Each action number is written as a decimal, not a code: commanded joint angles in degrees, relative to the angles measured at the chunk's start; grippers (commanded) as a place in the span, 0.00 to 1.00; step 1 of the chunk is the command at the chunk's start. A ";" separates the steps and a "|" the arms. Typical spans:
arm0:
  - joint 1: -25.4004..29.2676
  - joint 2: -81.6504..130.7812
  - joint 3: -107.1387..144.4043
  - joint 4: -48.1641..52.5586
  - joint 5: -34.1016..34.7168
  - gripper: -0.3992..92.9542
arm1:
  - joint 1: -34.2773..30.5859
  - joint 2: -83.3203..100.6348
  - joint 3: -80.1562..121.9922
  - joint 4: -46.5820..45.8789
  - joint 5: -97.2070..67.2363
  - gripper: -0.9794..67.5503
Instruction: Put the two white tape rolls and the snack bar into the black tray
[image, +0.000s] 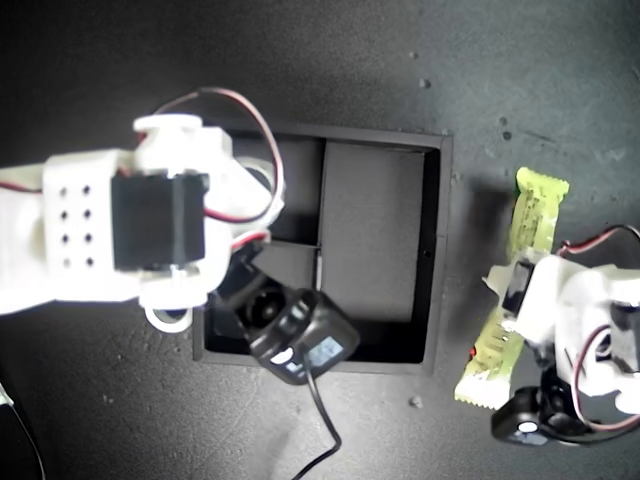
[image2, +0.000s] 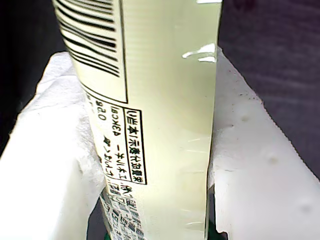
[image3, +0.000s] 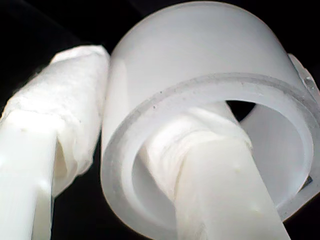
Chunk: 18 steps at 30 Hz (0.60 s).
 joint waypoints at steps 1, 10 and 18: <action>-0.44 3.25 -0.97 0.97 -0.70 0.01 | -0.70 0.44 -12.74 4.13 -10.72 0.02; -0.70 -7.38 -7.91 0.97 -1.41 0.01 | -1.49 -3.43 -14.41 -20.04 -12.22 0.02; -0.62 -10.72 -10.11 0.97 -1.49 0.02 | -2.46 -18.63 -29.79 -22.76 -10.72 0.03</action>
